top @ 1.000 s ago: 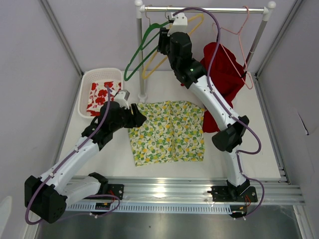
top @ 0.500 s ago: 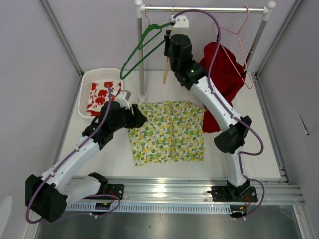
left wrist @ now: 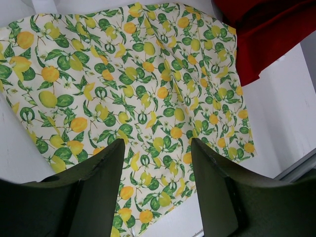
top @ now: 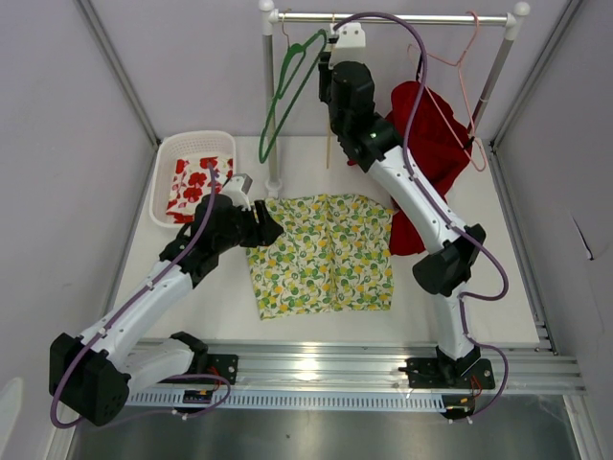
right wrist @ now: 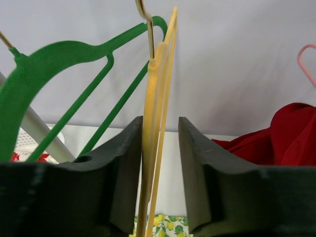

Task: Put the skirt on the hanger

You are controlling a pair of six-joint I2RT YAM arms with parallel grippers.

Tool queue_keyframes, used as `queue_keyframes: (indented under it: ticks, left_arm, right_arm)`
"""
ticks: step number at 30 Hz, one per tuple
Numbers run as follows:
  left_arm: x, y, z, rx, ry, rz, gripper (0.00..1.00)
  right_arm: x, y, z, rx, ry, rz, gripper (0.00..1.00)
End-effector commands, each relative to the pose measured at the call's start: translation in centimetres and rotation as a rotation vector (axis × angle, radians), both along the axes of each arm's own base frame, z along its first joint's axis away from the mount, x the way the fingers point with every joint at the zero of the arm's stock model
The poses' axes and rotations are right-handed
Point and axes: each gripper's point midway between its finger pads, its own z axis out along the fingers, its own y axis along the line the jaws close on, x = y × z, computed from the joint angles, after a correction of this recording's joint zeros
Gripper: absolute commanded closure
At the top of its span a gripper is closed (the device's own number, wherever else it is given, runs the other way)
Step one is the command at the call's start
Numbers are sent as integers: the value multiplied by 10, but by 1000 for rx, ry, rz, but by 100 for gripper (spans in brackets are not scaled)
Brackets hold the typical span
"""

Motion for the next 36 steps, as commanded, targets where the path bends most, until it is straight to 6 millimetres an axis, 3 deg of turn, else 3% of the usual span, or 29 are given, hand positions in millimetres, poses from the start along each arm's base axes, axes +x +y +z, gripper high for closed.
queue_keyframes:
  ticks: [1,5,10,12,16,23,28,30,36]
  left_arm:
    - [5,-4,17,-5,-57,-22,38]
    - [5,-2,19,-7,-61,-19,38]
    - [6,-3,18,-11,-57,-18,38]
    - [6,-4,18,-14,-56,-20,39]
    - [7,-3,18,-14,-57,-16,38]
    - [7,-3,19,-11,-57,-18,38]
    - [7,-2,19,-6,-58,-14,39]
    - [7,-2,19,-5,-59,-13,38]
    - [7,-3,20,-14,-60,-14,39]
  right_arm:
    - [2,-16,38,43,-96,-18,66]
    - [8,-24,43,56,-103,5,84]
    - [11,-30,44,72,-95,36,100]
    - [11,-30,44,68,-96,54,100]
    - [12,-29,38,78,-74,83,80]
    - [20,-25,19,64,-40,91,71]
    - [22,-28,26,71,-59,102,86]
    - [18,-30,37,84,-83,107,98]
    - [4,-38,67,98,-158,120,100]
